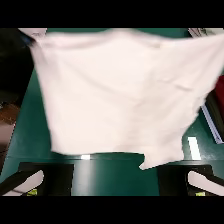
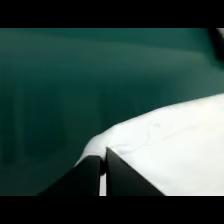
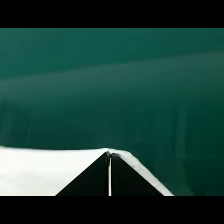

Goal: Fold the shirts.

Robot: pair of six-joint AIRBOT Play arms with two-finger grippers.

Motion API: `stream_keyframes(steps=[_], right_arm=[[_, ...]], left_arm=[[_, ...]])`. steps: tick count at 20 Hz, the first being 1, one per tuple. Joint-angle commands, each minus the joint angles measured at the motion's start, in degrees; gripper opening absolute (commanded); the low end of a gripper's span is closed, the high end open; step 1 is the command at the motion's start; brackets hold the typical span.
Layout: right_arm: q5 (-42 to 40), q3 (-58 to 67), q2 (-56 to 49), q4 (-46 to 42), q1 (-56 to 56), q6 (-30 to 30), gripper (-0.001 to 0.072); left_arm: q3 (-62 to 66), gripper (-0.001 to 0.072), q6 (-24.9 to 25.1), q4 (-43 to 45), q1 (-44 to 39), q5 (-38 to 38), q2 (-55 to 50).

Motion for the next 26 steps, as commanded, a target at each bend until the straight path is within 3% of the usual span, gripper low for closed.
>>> stream_keyframes(steps=[1, 4, 8, 10, 13, 18, 26], right_arm=[[0.02, -0.17, -15.06, -8.41, 8.0, 1.2, 0.0012], [-5.9, 4.74, -24.63, -8.39, 9.84, 1.2, 0.0012], [-14.71, 10.93, -30.88, -8.39, 9.92, 1.2, 0.0012], [-18.51, 10.14, -30.95, -8.39, 9.27, 1.2, 0.0012], [-18.95, 5.51, -29.18, -9.01, 8.98, 0.42, 0.0012], [-15.23, -7.23, -23.3, -17.0, 9.38, 0.09, 0.0011], [-17.66, -22.29, -19.08, -16.79, 9.51, 0.09, 0.0014]], left_arm=[[-5.29, 0.0025, 1.29, 0.31, 0.02, 1.44, -12.55], [-5.29, 0.0025, 8.2, -5.22, 0.0, 9.97, -20.39], [-5.14, 0.0025, 13.49, -13.0, 0.02, 22.47, -24.5], [-5.14, 0.0025, 14.12, -13.14, 0.02, 25.03, -25.05], [-5.14, 0.0025, 18.53, -11.3, 0.02, 24.76, -25.24], [-5.18, 0.0025, 18.78, 3.5, 0.02, 21.29, -25.49], [-5.38, 0.0026, 18.8, 2.54, 0.02, 17.42, -30.62]])
